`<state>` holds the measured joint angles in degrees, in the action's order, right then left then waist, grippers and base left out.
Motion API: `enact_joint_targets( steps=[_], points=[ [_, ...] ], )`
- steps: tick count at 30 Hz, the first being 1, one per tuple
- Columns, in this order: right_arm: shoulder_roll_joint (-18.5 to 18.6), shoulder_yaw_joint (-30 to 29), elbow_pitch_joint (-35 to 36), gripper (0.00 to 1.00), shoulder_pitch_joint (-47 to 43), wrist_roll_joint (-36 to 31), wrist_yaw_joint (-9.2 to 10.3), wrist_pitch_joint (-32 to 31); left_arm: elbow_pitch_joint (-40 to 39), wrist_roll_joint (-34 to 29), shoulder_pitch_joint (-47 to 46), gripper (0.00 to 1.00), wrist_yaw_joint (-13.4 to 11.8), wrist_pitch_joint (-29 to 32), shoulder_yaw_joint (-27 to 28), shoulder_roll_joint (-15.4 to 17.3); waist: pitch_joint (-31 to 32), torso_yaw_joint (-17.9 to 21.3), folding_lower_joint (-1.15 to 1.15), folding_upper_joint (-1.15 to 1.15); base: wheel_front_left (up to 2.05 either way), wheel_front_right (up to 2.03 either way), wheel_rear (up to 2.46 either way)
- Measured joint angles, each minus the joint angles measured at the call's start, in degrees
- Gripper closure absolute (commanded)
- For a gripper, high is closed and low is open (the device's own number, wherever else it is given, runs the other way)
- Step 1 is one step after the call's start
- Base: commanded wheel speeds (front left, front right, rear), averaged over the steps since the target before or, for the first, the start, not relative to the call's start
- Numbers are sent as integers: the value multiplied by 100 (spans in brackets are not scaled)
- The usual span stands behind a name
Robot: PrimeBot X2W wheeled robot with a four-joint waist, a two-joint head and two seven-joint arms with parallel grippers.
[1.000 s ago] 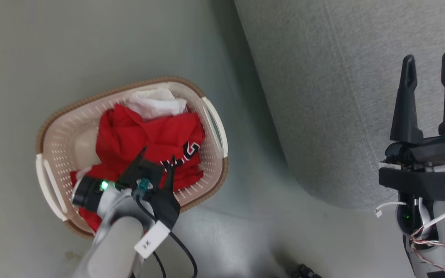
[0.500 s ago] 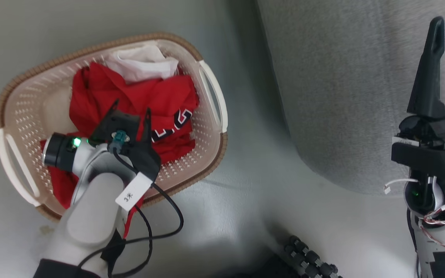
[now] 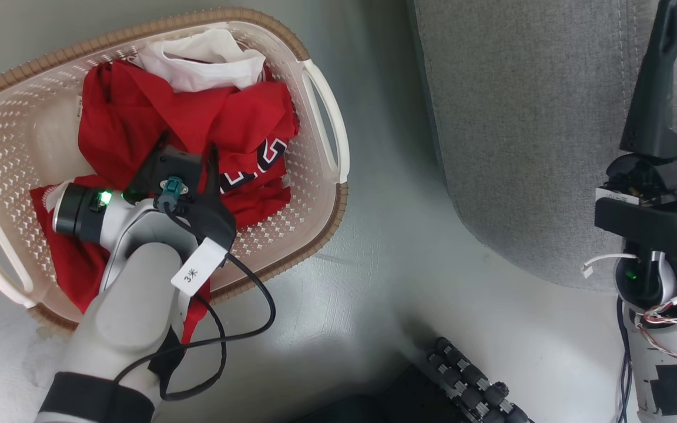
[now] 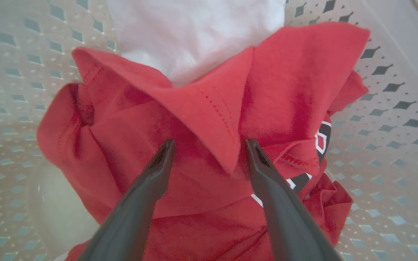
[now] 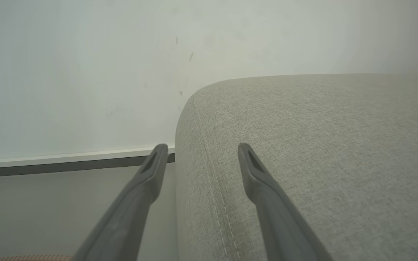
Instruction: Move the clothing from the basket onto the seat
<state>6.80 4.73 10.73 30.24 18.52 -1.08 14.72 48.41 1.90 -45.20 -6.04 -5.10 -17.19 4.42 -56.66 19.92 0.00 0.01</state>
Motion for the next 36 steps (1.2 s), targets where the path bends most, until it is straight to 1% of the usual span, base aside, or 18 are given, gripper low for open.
enact_joint_targets(
  steps=[9, 10, 11, 12, 13, 20, 25, 30, 36],
  points=[
    [-70, 116, 14, 0, 98, -92, -146, 1, 307, 2, -253, 1, -2, -113, 4, -45, -84, -22, 0, -1, 0, 0, 0],
    [-89, 133, 5, 0, 102, -107, -155, 0, 350, 3, -294, 53, -2, -121, -1, -54, -97, -32, 0, -1, 0, 0, 0],
    [-100, 134, -4, 0, 108, -122, -178, 1, 378, 3, -309, 77, -3, -162, -9, -59, -102, -38, 0, -1, 0, 0, 0],
    [-107, 133, -22, 0, 116, -132, -180, 1, 416, 3, -320, 96, -3, -180, -26, -68, -103, -46, 0, -1, 0, 0, 0],
    [-108, 131, -52, 0, 121, -146, -196, 1, 460, 4, -325, 100, -2, -213, -47, -84, -98, -55, 0, -1, 0, 0, 0],
    [-122, 99, -337, 0, 138, -197, -246, 0, 616, 88, -327, 100, 59, -522, -144, -129, 42, -142, 0, -1, 0, 0, 0],
    [-126, 80, -594, 0, 165, -299, -280, 1, 626, 212, -253, 100, 161, -760, -172, -142, 241, -229, 0, -1, 0, 0, 0],
    [-123, 75, -877, 0, 160, -369, -324, 1, 604, 367, -60, 100, 289, -866, -233, -156, 519, -345, -1, -1, 0, 0, 0],
    [-110, 136, -1255, 0, 97, -443, -392, 0, 265, 633, 163, 100, 361, -918, -592, -166, 913, -527, -1, -1, 0, 0, 0]
  ],
)
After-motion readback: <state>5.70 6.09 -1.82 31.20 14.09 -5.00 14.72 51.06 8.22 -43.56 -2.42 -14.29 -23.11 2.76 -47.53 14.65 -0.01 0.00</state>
